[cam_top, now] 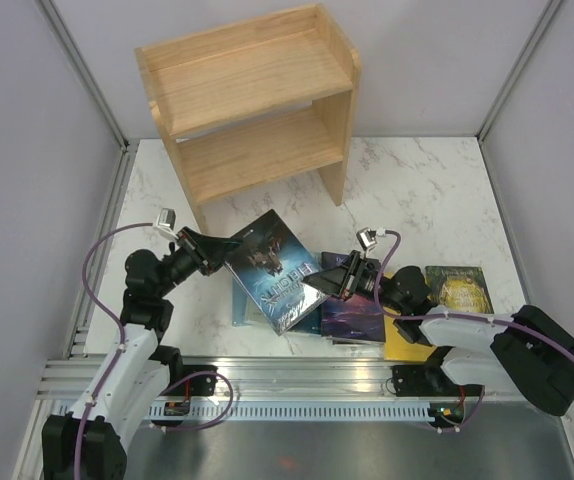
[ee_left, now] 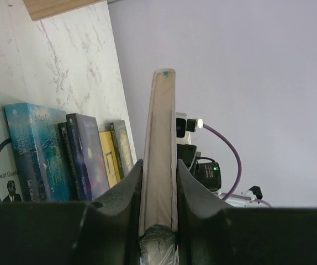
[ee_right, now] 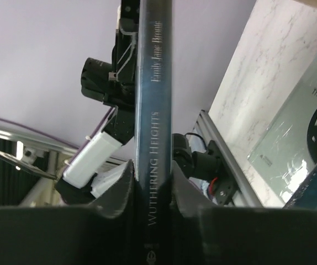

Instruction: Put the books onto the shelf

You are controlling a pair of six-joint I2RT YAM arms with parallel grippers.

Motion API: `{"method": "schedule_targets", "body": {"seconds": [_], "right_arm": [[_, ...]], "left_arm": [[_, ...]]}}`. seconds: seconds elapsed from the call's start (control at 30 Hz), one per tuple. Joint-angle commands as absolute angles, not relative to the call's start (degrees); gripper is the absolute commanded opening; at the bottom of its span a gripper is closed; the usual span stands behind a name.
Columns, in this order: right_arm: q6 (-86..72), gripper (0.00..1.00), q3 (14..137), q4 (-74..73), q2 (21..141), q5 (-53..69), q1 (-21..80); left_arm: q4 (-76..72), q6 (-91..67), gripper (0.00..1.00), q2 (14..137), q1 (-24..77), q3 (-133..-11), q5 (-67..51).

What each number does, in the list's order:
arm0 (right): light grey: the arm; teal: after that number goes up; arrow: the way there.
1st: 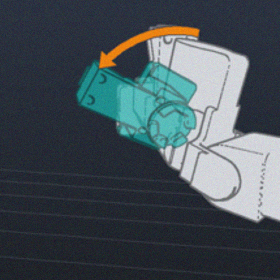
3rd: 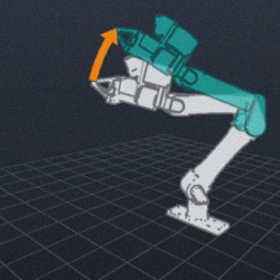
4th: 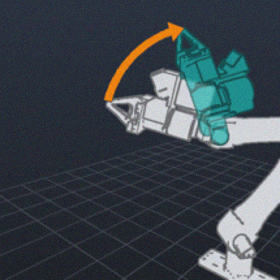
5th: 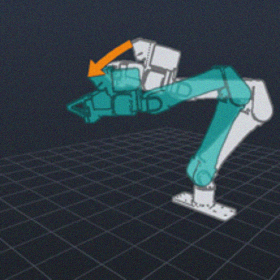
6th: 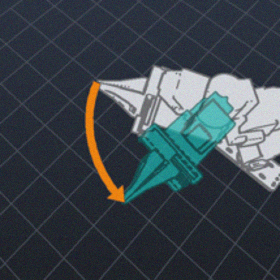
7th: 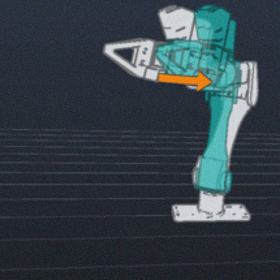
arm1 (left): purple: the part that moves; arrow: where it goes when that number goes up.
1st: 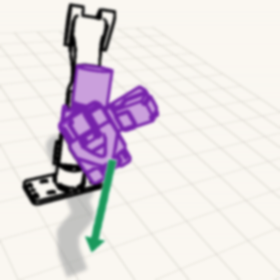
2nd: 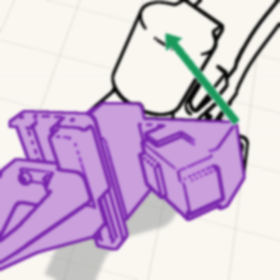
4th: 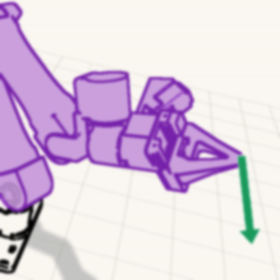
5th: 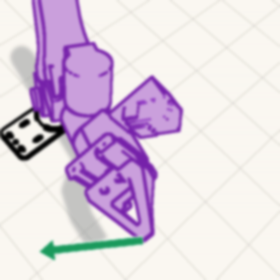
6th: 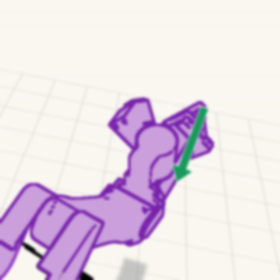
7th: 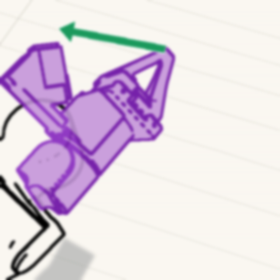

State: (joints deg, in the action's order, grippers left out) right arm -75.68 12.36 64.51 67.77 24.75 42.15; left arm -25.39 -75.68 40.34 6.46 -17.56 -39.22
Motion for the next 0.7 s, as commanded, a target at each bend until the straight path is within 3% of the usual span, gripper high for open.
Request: {"method": "schedule_targets", "body": {"seconds": [0.0, 0.03, 0.07, 0.1, 0.13, 0.17, 0.2, 0.27, 0.33, 0.47, 0.67], "right_arm": [[-77.87, 0.05, 13.18, 76.9, 67.68, 24.79, 43.51], [-77.7, 0.0, 13.27, 76.03, 67.59, 24.7, 43.59], [-77.35, 0.0, 13.36, 75.42, 67.15, 24.78, 43.59], [-76.65, 0.0, 13.71, 73.41, 66.54, 24.44, 43.59], [-76.21, 0.0, 13.97, 72.0, 66.53, 24.17, 43.51], [-75.68, 0.0, 14.24, 70.42, 65.4, 23.82, 43.51], [-75.06, 0.0, 15.02, 66.14, 64.61, 23.21, 43.59], [-72.62, 0.0, 15.9, 61.63, 63.03, 21.55, 43.51], [-70.67, 0.0, 18.01, 54.16, 60.65, 20.31, 43.51], [-67.5, 0.0, 22.66, 48.44, 59.24, 19.34, 43.42], [-66.53, 0.0, 31.88, 43.69, 61.52, 19.77, 42.63]], "left_arm": [[-26.21, -75.33, 0.02, 39.29, 6.15, -18.54, -37.27], [-24.8, -74.63, 0.02, 38.5, 6.15, -18.89, -37.0], [-22.7, -72.62, 0.1, 38.15, 6.07, -19.42, -36.83], [-18.15, -69.64, 0.28, 37.1, 5.98, -21.16, -36.48], [-14.71, -69.61, 0.29, 36.65, 5.89, -22.31, -36.21], [-11.11, -65.43, 0.56, 35.95, 5.8, -23.8, -35.86], [-6.55, -62.78, 0.69, 35.25, 5.8, -27.91, -33.51], [10.41, -54.37, 0.89, 33.32, 5.8, -32.76, -29.2], [20.09, -50.12, 1.0, 32.26, 5.8, -39.36, -21.21], [33.98, -44.31, 1.0, 30.15, 5.8, -46.22, -12.93], [42.7, -41.75, 1.0, 29.62, 5.8, -51.06, -4.67]]}}
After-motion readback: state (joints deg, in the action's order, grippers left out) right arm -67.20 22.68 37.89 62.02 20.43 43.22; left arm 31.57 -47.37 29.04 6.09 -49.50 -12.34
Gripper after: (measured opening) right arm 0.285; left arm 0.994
